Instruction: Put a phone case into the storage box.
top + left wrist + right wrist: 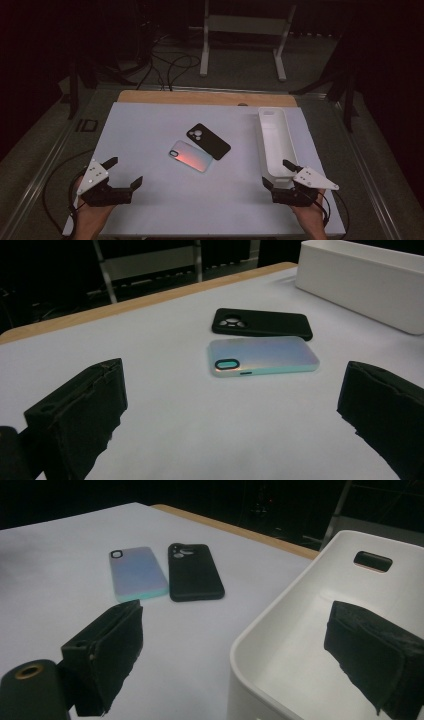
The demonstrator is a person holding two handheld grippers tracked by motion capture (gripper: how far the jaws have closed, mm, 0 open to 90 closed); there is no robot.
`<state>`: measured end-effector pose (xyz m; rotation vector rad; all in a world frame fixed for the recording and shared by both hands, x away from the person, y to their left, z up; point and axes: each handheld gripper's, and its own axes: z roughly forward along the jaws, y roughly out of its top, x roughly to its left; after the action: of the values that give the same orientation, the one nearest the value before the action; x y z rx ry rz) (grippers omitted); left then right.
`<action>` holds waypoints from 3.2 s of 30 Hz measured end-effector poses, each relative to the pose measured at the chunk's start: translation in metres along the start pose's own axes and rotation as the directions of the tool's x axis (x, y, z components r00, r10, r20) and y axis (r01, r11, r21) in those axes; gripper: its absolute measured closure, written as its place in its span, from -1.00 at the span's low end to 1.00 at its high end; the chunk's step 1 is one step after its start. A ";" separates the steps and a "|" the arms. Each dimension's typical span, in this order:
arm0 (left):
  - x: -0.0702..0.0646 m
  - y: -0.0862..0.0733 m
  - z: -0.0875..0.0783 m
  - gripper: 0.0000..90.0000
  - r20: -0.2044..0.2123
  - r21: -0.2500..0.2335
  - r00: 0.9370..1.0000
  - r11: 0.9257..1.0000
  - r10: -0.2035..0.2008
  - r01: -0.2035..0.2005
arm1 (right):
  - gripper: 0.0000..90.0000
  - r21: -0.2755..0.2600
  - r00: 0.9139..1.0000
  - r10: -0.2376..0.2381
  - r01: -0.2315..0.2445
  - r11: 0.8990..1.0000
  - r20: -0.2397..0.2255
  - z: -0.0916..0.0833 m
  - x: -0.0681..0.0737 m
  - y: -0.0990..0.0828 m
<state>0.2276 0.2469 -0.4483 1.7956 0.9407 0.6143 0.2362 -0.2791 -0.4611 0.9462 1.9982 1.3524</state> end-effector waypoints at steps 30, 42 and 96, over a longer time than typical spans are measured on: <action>-0.013 0.040 0.058 -1.00 0.063 -0.031 0.998 0.999 0.016 -0.014 | -0.80 0.006 1.000 0.015 -0.015 1.000 0.005 0.000 -0.002 -0.004; -0.016 0.050 0.083 -1.00 0.077 -0.018 0.997 1.000 0.020 -0.018 | -0.80 0.009 1.000 0.013 -0.013 1.000 0.005 0.001 -0.002 -0.004; -0.049 0.043 0.234 1.00 0.158 0.292 0.984 0.956 -0.080 0.031 | -0.80 0.003 1.000 0.007 -0.007 1.000 -0.004 0.002 -0.001 -0.002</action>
<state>0.3900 0.0737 -0.5005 2.0355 0.9996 0.2925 0.2379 -0.2795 -0.4633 0.9530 2.0021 1.3571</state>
